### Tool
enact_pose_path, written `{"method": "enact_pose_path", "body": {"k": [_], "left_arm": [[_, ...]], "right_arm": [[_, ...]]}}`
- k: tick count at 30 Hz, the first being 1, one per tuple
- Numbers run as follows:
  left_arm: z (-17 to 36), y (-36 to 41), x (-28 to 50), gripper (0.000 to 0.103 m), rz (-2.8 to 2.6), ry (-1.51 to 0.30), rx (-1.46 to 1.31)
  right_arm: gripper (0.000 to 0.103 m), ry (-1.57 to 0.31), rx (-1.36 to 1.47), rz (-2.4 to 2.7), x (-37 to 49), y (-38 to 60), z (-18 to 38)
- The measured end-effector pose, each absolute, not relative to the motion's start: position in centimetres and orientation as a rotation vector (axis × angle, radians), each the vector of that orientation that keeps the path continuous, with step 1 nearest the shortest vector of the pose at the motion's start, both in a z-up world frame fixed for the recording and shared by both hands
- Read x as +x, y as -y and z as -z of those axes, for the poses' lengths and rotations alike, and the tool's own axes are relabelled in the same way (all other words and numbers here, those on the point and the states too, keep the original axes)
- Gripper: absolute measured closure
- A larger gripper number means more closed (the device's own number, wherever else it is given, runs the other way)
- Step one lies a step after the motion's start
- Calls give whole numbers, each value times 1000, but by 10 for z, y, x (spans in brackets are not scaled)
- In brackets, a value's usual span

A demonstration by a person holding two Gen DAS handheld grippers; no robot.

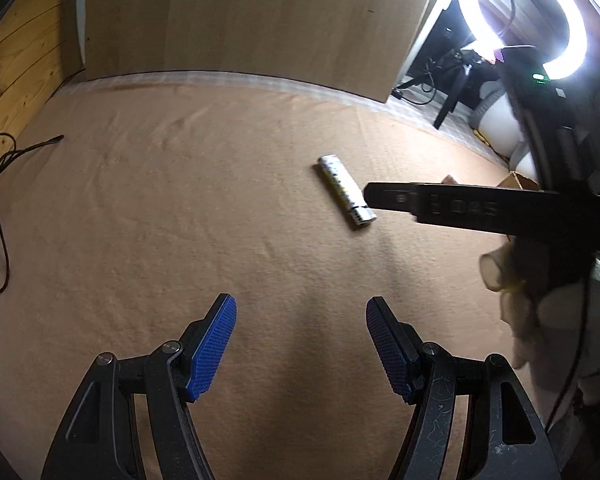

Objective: Organize objects
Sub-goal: 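Withdraw the right tool to the patterned white cylinder, then close the right tool on the patterned white cylinder, then carry the cylinder with the right tool into the box and release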

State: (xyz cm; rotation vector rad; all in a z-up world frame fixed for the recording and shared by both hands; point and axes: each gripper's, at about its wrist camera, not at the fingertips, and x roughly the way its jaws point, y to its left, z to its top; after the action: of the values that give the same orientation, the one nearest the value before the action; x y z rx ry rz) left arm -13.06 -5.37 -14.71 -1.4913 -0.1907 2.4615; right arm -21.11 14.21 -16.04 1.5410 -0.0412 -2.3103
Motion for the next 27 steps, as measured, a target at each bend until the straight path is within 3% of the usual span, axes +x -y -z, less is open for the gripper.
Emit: {"method": "enact_pose_path", "body": {"k": [16,18,27], "left_arm": [[156,75,-137,32,-2474,225,-1507],[156,75,-138,32,-2474,232,-1507],[153,67,-138,32,-2473,222,-1501]], "right_arm": [[74,-97,1624,2309,-239,-108,193],[82,-119,1621,2312,-240,-106,194],[82,-129,1602,2301,-235,-110,194]]}}
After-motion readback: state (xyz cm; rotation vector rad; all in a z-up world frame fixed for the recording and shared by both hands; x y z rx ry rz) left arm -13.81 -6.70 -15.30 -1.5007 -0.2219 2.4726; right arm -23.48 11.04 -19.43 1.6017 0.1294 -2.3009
